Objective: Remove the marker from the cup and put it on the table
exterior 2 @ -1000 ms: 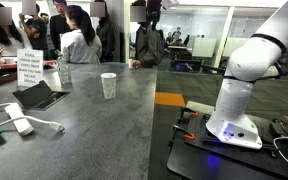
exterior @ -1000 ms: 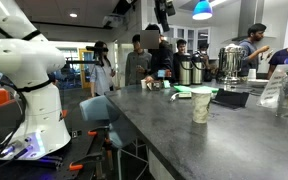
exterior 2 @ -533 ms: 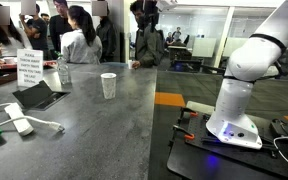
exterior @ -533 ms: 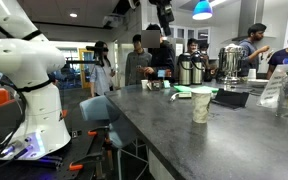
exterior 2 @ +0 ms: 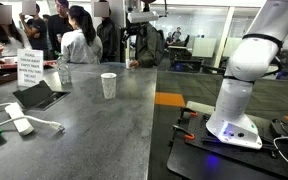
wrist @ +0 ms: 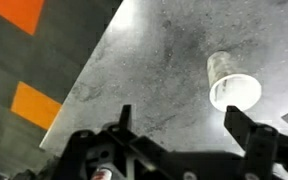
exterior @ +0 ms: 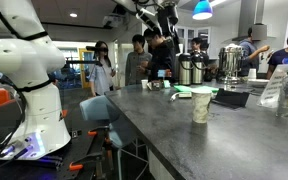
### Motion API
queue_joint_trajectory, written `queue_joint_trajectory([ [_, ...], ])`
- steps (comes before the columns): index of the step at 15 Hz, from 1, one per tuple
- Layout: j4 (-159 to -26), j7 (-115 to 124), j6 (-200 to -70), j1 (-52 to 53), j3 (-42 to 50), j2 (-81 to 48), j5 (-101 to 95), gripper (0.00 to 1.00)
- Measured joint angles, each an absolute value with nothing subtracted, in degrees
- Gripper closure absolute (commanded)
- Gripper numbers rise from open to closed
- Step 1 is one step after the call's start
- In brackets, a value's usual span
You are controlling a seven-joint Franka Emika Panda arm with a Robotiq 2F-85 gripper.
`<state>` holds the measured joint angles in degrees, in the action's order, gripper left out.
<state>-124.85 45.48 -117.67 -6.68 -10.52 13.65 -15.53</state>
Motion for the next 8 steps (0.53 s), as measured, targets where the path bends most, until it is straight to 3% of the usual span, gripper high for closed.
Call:
queue_joint_trajectory([
  [8, -118.4, 62.7, -118.9, -2.3, -9.9, 0.2, -15.9, 0.0],
])
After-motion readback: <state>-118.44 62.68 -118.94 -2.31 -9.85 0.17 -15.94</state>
